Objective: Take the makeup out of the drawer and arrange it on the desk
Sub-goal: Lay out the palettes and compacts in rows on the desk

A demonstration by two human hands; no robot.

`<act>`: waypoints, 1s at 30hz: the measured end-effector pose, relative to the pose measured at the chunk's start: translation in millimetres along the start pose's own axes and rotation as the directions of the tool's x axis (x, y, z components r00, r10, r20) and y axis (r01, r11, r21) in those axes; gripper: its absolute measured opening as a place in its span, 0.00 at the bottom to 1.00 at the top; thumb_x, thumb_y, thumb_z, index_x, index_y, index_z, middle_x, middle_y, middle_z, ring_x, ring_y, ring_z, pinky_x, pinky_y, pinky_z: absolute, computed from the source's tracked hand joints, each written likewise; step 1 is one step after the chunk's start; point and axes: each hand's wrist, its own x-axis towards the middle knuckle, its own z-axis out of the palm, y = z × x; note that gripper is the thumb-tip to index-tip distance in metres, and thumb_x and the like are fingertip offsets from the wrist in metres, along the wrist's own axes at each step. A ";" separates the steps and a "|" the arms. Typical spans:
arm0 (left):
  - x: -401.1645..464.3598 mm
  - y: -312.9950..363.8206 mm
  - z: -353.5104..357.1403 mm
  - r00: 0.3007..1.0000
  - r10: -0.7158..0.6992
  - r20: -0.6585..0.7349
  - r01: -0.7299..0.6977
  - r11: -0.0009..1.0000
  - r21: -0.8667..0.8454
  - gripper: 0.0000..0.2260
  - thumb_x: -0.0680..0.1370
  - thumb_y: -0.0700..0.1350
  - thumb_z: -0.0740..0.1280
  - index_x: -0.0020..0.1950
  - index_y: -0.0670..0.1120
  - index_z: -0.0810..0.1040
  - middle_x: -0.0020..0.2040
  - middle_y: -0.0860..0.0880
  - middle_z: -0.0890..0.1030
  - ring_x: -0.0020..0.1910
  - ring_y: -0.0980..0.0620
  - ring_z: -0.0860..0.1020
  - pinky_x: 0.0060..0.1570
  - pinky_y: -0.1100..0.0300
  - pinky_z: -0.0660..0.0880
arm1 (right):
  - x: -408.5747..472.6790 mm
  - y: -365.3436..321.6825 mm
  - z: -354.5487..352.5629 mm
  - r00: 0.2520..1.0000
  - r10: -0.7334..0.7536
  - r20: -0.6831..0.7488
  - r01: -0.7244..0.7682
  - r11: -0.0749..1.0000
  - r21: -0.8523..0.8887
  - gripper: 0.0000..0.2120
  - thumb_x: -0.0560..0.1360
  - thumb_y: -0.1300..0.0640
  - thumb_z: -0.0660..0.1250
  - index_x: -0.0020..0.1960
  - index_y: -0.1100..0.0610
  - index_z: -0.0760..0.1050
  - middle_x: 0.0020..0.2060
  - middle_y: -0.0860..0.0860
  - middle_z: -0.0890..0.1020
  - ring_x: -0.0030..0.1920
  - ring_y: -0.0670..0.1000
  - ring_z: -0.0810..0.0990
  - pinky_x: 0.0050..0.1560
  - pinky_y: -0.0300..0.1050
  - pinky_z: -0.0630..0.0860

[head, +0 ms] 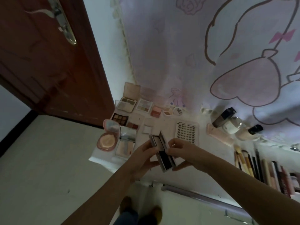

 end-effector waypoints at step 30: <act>-9.8 -31.5 -47.2 0.739 -0.558 -0.379 0.328 0.788 -0.522 0.06 0.79 0.34 0.61 0.47 0.33 0.75 0.45 0.35 0.77 0.44 0.39 0.76 0.57 0.47 0.71 | 105.2 16.1 18.3 0.961 -0.243 -0.135 0.118 0.797 -0.592 0.13 0.81 0.55 0.56 0.55 0.59 0.77 0.48 0.53 0.79 0.50 0.54 0.77 0.51 0.46 0.75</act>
